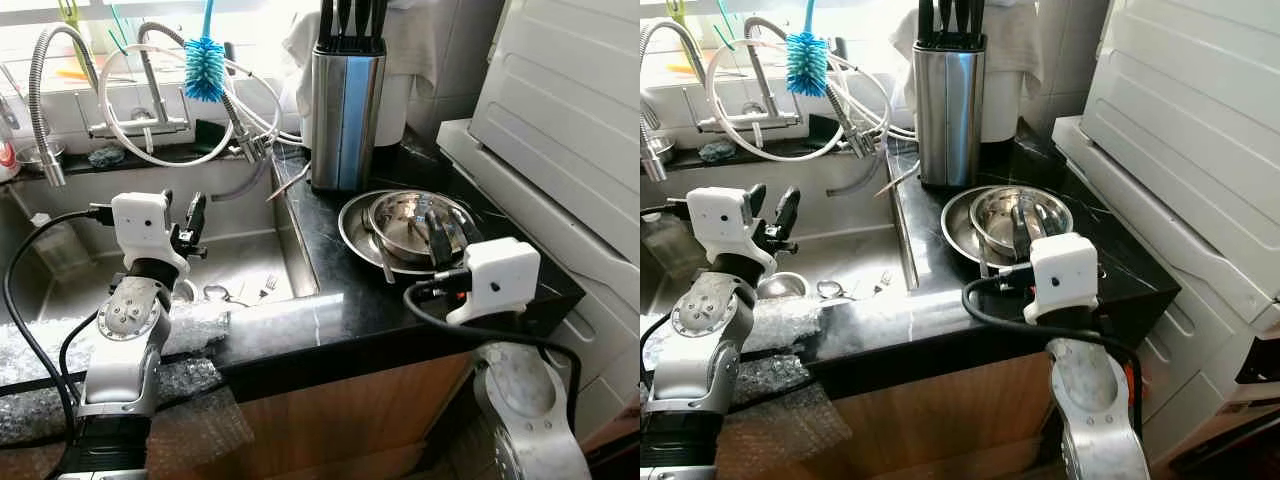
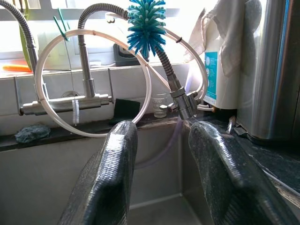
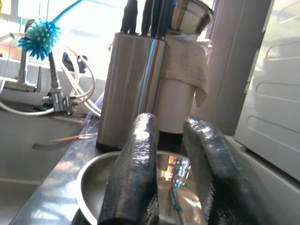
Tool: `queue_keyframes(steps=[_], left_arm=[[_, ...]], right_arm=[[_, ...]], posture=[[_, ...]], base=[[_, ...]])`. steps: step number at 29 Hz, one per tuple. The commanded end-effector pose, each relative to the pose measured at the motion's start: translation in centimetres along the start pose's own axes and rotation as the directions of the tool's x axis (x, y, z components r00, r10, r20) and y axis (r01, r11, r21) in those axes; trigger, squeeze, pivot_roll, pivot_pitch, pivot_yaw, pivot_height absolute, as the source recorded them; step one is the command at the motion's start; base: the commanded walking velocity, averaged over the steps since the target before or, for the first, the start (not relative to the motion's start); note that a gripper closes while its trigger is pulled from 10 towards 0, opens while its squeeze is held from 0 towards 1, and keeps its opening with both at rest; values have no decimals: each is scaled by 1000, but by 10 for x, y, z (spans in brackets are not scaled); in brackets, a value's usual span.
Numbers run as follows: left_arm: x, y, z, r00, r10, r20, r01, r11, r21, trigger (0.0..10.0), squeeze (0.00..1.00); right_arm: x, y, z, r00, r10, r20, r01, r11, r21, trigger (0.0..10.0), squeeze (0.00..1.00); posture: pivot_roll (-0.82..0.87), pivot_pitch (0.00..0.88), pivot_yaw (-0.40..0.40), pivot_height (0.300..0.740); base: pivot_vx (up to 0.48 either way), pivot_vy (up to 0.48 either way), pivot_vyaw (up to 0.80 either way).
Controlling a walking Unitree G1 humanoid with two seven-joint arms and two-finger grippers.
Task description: Kitchen organization
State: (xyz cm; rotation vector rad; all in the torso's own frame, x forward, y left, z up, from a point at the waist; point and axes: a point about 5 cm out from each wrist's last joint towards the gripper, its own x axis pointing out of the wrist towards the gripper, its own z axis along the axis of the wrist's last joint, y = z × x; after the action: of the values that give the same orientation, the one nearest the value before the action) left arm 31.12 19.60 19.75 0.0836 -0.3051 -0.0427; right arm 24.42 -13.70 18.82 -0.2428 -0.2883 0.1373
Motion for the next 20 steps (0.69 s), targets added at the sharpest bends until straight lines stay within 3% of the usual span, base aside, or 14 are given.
queue_keyframes(steps=[1,11,20], left_arm=[[2,-1,5,1000,1,18,-1,1000,-11,10000,0],[0,-3,2,1000,-5,10,5,1000,-18,10000,0],[0,-4,1,1000,-8,7,8,1000,-21,10000,0]], right_arm=[[-1,0,5,1000,2,14,-2,1000,-8,10000,1000],[-14,-11,2,996,-88,-25,87,996,-37,10000,1000],[-18,-8,-4,996,-67,-53,65,998,-26,10000,1000]], posture=[[-154,0,-4,740],[-162,0,-5,740],[-161,0,-7,740]], base=[[0,0,0],[0,0,0],[0,0,0]])
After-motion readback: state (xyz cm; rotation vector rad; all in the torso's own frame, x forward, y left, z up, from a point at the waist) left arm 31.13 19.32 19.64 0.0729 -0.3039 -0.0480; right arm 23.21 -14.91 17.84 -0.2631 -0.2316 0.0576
